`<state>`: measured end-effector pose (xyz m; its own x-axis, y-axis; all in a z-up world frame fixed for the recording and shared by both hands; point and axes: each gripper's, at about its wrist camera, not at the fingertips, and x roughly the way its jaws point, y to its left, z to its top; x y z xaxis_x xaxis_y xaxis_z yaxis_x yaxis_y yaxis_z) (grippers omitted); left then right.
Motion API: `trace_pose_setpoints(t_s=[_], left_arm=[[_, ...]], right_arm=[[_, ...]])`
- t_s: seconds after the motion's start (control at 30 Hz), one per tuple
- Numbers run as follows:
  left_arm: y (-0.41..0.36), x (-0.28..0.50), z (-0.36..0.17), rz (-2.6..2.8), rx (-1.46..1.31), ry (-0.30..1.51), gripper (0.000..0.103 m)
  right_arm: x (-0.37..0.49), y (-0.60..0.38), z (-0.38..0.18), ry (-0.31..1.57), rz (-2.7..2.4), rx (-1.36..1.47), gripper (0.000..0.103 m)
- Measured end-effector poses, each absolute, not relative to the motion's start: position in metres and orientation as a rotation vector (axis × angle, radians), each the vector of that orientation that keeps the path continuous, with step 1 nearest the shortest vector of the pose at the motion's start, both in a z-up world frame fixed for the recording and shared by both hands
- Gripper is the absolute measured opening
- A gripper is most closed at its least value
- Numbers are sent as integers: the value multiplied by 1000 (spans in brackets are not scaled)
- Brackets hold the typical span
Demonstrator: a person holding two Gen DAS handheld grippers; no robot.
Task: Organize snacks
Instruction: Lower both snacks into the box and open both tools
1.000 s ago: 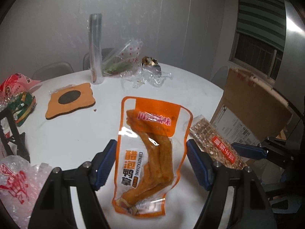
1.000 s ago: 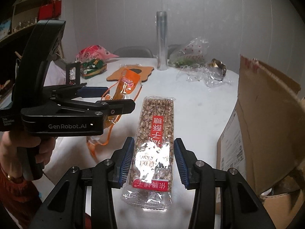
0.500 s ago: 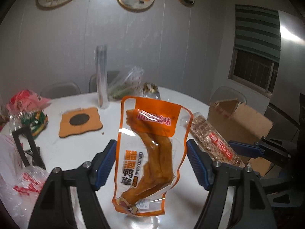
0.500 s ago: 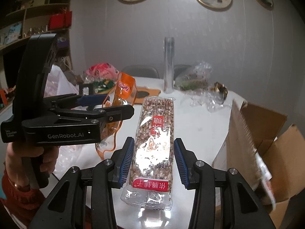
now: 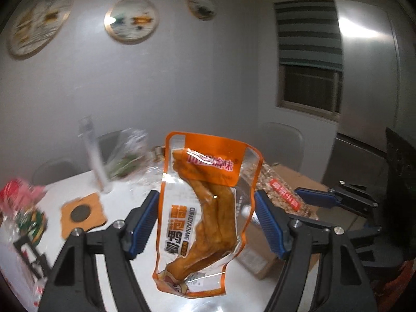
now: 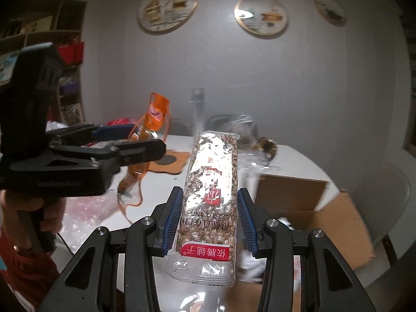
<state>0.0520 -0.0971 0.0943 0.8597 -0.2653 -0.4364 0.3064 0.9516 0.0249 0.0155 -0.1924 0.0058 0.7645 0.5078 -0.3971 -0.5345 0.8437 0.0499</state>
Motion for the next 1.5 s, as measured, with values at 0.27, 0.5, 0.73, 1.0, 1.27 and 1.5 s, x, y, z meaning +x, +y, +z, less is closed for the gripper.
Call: trace_pose_setpoints(t_s=[0.27,0.5,0.73,1.0,1.27,1.5], left_arm=[[-169,90,110,-475,156,524,71],[-208,133,119,-592,154,618,71],[-231,174,84,-617,207,786,71],[-252,194,51,-585,305,896,72],[-255,191,48,-531,338,873,85],[-240,181,61,-517,324,797,95]], right_arm=[[29,-250,-7,462,460,-32,38],[46,-278,-20,502,420,4,38],[70,-293,-40,560,412,25,38],[95,-282,-53,636,435,-6,38],[119,-273,-60,691,443,-27,42],[119,-269,-60,666,458,-58,73]])
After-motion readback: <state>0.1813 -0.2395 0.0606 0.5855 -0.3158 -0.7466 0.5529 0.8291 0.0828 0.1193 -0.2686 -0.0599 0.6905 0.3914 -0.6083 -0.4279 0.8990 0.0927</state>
